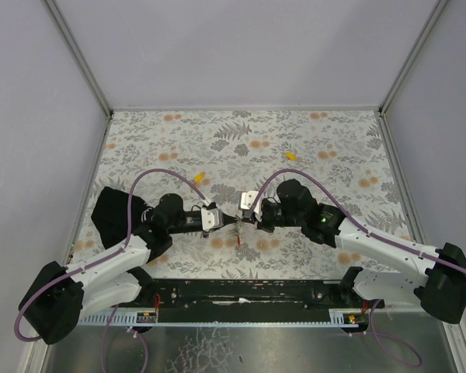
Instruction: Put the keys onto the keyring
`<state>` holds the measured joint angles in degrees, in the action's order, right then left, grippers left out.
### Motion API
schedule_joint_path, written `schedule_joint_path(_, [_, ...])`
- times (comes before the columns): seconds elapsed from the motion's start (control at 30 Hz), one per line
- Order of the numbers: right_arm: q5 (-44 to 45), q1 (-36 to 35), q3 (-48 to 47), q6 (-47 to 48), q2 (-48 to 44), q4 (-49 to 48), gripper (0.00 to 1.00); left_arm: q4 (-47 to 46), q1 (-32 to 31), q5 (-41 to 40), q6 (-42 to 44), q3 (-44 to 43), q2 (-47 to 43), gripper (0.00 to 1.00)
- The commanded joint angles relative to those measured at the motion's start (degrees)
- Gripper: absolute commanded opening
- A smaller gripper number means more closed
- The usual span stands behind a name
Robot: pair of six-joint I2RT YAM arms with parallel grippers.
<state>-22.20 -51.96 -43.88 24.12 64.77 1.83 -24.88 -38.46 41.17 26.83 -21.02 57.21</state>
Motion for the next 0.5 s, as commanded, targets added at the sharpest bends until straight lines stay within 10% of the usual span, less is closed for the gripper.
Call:
schedule_joint_path(0.0, [-2.5,0.3,-1.7,-0.1,0.3,-2.0,0.0,-5.9,0.4,1.6,0.0,0.0,-0.8,0.0])
schedule_joint_path(0.47, [-3.9,0.3,-2.9,-0.5,2.2,-2.9,0.0,-6.4,0.4,2.5,-0.6,0.0,-0.7,0.0])
